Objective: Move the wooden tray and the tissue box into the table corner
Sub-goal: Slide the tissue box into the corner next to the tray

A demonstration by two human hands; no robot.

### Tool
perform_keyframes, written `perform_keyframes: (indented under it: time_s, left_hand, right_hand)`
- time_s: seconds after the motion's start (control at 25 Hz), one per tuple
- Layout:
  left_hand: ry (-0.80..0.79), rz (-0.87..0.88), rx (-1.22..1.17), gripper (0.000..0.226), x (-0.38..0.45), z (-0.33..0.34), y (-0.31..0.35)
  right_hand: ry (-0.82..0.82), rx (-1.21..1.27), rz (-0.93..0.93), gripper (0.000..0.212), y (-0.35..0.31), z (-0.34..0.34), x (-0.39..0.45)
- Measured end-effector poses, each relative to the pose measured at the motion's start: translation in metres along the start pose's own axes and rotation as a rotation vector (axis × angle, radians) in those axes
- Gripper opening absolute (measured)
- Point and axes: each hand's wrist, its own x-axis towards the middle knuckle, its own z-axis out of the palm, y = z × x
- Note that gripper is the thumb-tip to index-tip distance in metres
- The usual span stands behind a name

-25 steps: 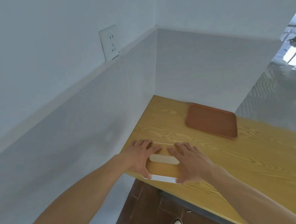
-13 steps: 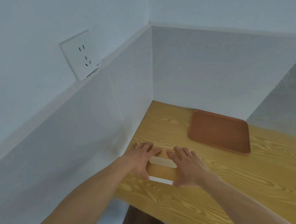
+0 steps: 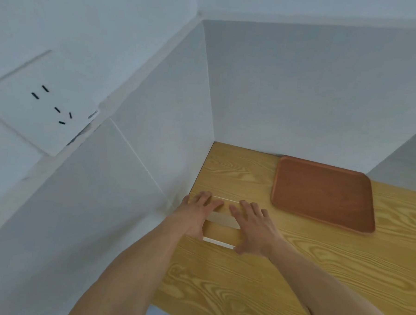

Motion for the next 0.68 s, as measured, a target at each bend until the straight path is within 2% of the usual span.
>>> perform_keyframes:
  time_s: [0.32, 0.68]
  left_hand:
    - [-0.028, 0.019, -0.021, 0.123, 0.041, -0.010, -0.034]
    - [-0.035, -0.017, -0.066, 0.128, 0.046, 0.000, -0.045]
  right_hand:
    - [-0.026, 0.025, 0.058, 0.123, 0.001, -0.006, 0.050]
    - [-0.053, 0.072, 0.089, 0.120, -0.007, -0.005, 0.056]
